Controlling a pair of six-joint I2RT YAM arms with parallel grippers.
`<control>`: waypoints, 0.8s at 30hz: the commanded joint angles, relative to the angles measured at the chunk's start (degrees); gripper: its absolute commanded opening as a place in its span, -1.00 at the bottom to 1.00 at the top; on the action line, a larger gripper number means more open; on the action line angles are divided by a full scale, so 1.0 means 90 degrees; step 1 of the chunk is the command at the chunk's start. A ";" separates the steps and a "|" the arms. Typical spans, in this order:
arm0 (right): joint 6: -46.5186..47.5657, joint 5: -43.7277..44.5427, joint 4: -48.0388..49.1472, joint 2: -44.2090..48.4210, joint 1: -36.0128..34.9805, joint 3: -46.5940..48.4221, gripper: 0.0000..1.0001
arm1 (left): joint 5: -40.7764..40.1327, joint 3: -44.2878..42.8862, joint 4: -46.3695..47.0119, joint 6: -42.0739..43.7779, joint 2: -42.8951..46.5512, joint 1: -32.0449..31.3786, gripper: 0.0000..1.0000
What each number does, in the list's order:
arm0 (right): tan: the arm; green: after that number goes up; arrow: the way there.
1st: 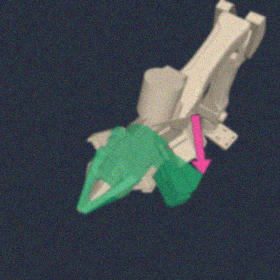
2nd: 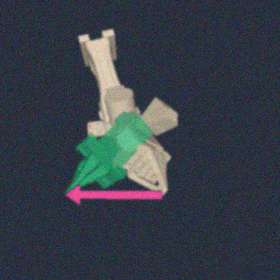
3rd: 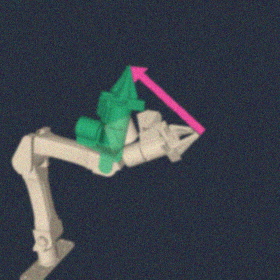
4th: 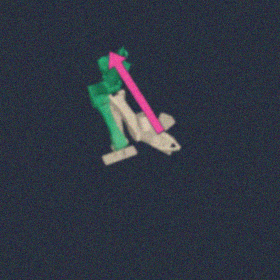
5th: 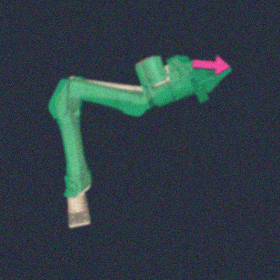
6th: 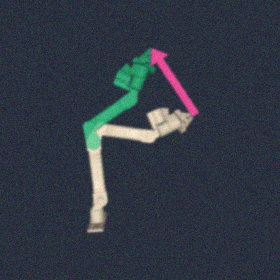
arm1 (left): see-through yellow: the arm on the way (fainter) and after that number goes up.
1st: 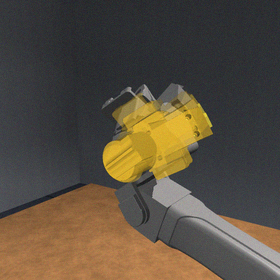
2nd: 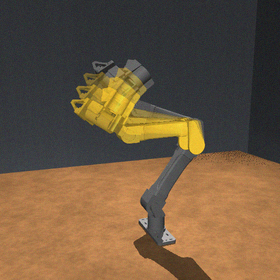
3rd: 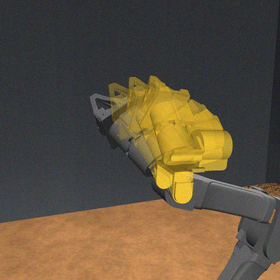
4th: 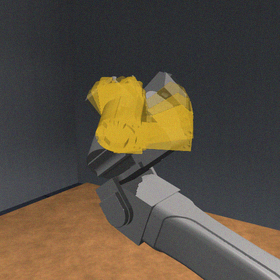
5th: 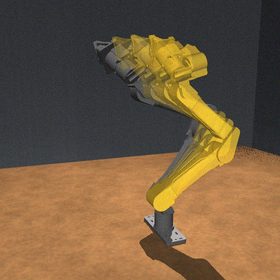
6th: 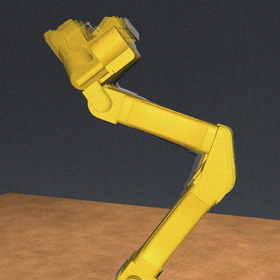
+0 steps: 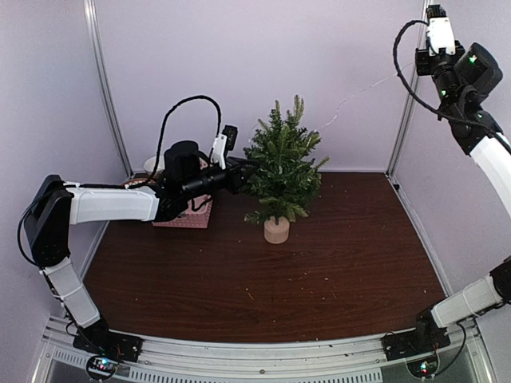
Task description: Decorate the small christmas tree
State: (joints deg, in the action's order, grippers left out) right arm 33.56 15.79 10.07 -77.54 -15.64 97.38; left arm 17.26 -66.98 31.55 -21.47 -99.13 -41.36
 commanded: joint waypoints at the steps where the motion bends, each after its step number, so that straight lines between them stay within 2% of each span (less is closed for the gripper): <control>1: -0.0310 -0.0172 0.0058 0.0407 0.0046 0.0182 -1.00 | -0.0154 -0.0098 0.0012 0.0111 -0.0149 -0.0023 -1.00; 9: 0.0427 0.0556 0.0373 0.0441 0.0102 -0.0095 -1.00 | -0.0323 -0.0030 -0.0068 0.0117 -0.0070 0.0010 -1.00; 15: 0.0538 0.0738 0.0679 0.0544 0.0214 -0.0378 -1.00 | -0.0365 -0.0037 -0.0087 0.0091 -0.0069 0.0050 -1.00; 24: -0.0644 -0.0273 0.0486 0.1325 0.0224 -0.0652 -1.00 | -0.0363 -0.0075 -0.0103 0.0024 -0.0132 0.0079 -1.00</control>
State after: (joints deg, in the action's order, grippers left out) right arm 34.11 18.20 13.45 -70.22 -14.02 91.11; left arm 14.57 -66.98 29.82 -21.34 -99.13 -41.19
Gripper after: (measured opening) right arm 0.016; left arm 0.007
